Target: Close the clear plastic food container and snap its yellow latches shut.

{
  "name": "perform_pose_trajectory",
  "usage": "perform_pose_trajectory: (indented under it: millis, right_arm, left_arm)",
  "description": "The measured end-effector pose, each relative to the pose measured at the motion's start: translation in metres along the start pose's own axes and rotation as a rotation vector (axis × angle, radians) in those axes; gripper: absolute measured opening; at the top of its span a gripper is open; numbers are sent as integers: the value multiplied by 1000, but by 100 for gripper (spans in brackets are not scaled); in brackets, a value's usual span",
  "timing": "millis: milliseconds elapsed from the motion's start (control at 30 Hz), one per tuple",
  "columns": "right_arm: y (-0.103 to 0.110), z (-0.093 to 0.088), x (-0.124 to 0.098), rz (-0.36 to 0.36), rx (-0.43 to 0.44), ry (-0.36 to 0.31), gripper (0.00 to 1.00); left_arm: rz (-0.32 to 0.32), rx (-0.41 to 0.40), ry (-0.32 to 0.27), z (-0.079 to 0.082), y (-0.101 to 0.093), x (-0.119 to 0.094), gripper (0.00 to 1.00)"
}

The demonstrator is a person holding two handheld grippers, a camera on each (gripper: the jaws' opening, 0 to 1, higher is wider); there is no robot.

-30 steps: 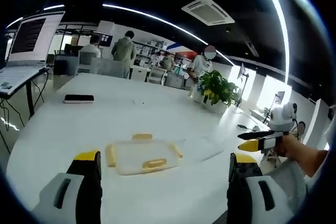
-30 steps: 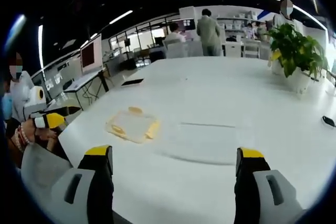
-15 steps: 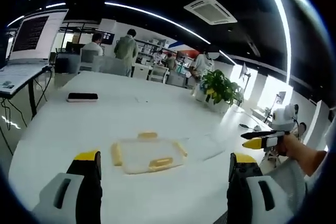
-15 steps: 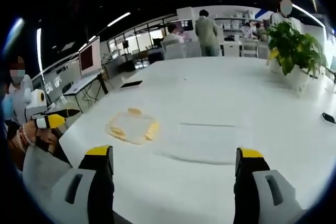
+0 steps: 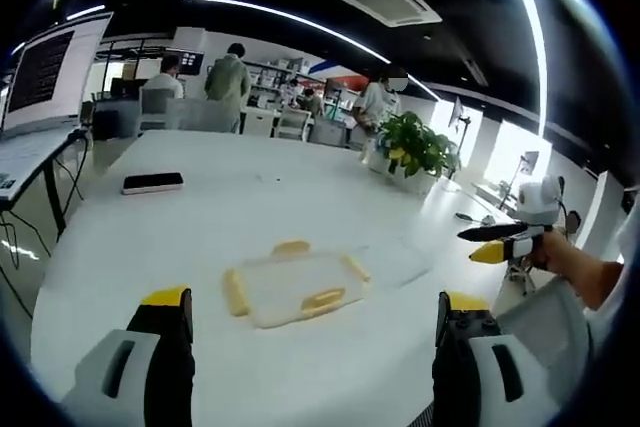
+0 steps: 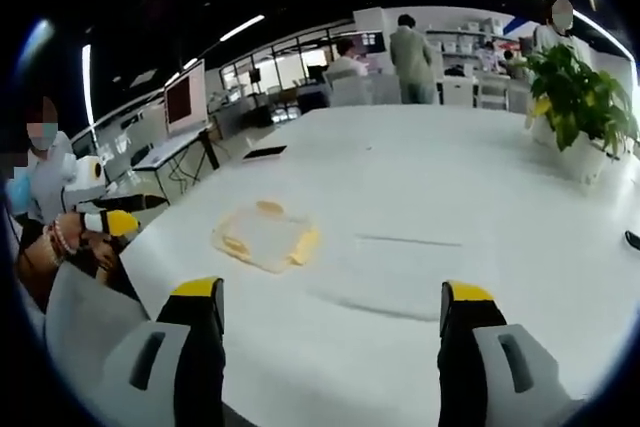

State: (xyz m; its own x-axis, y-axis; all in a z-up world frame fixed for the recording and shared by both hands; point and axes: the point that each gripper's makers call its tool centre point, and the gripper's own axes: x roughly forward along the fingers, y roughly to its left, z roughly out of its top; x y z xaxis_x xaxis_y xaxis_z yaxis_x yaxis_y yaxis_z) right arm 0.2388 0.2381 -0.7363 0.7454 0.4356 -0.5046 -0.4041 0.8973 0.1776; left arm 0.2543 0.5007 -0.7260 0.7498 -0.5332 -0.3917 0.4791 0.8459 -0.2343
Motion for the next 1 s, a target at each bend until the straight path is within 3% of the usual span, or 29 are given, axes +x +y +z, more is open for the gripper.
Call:
perform_pose_trajectory:
  millis: [233, 500, 567, 667, 800, 1000]
  right_arm:
    - [-1, 11, 7, 38, -52, 8, 84]
    - [-1, 26, 18, 101, -116, 32, 85]
    - [0, 28, 21, 113, -135, 40, 84]
    - [2, 28, 25, 138, -188, 71, 81]
    - [7, 33, 32, 163, -221, 77, 79]
    - [14, 34, 45, 213, -297, 127, 77]
  left_arm:
    - [-3, 52, 21, 8, 14, 3, 99]
    - [-35, 179, 75, 14, 29, 9, 99]
    - [-45, 191, 118, 11, 31, 11, 99]
    - [-37, 241, 127, 14, 37, 15, 99]
    - [-62, 248, 174, 10, 38, 21, 99]
    - [-98, 356, 250, 4, 45, 29, 99]
